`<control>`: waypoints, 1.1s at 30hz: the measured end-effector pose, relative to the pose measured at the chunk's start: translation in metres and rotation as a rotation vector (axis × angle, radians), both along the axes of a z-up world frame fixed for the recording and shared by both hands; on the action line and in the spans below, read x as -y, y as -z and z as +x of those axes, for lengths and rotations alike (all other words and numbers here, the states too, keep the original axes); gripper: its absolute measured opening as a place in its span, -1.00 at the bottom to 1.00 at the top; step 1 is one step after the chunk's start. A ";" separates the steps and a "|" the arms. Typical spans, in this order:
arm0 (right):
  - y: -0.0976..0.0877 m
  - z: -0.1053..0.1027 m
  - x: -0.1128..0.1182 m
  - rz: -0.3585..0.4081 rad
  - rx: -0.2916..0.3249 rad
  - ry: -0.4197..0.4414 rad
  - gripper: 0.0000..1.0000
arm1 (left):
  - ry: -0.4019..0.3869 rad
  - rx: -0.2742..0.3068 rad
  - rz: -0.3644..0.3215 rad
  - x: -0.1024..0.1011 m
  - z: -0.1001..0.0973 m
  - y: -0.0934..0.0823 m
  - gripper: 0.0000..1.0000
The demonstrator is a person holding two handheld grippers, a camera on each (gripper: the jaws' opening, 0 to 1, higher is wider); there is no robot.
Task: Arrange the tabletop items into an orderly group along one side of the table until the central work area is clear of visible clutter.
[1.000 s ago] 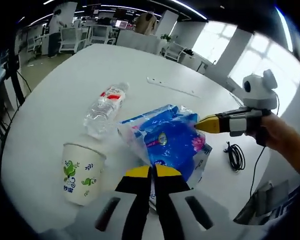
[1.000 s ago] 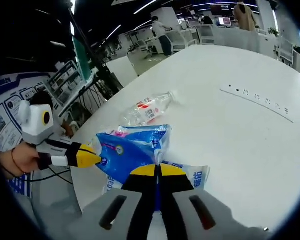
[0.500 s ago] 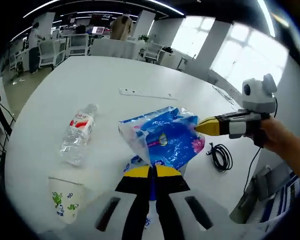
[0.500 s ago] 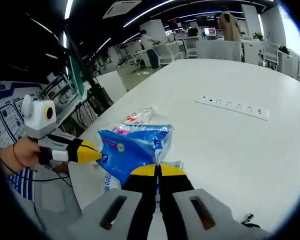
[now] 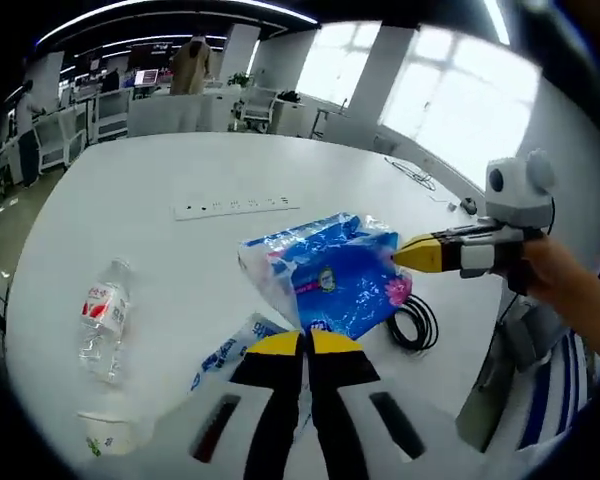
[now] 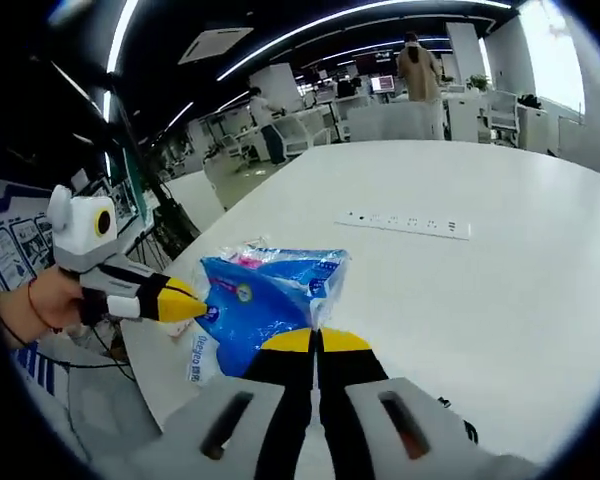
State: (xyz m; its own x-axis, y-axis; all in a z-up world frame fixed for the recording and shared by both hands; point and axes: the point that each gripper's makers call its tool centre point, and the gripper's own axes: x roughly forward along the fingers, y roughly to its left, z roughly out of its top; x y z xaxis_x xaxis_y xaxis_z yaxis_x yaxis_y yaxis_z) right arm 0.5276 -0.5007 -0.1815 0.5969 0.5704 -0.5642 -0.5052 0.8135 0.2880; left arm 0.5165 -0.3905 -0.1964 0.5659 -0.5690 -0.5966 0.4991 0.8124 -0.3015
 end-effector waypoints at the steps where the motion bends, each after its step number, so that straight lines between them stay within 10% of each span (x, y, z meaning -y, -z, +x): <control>1: -0.002 0.000 0.009 0.003 0.005 0.020 -1.00 | 0.009 0.001 -0.003 0.005 0.001 -0.001 -1.00; 19: -0.013 -0.004 0.104 -0.030 0.040 0.196 -1.00 | 0.204 0.033 -0.005 0.106 0.018 -0.009 -1.00; 33: 0.032 0.007 0.161 -0.037 -0.007 0.293 -1.00 | 0.272 -0.014 0.025 0.163 0.035 0.034 -1.00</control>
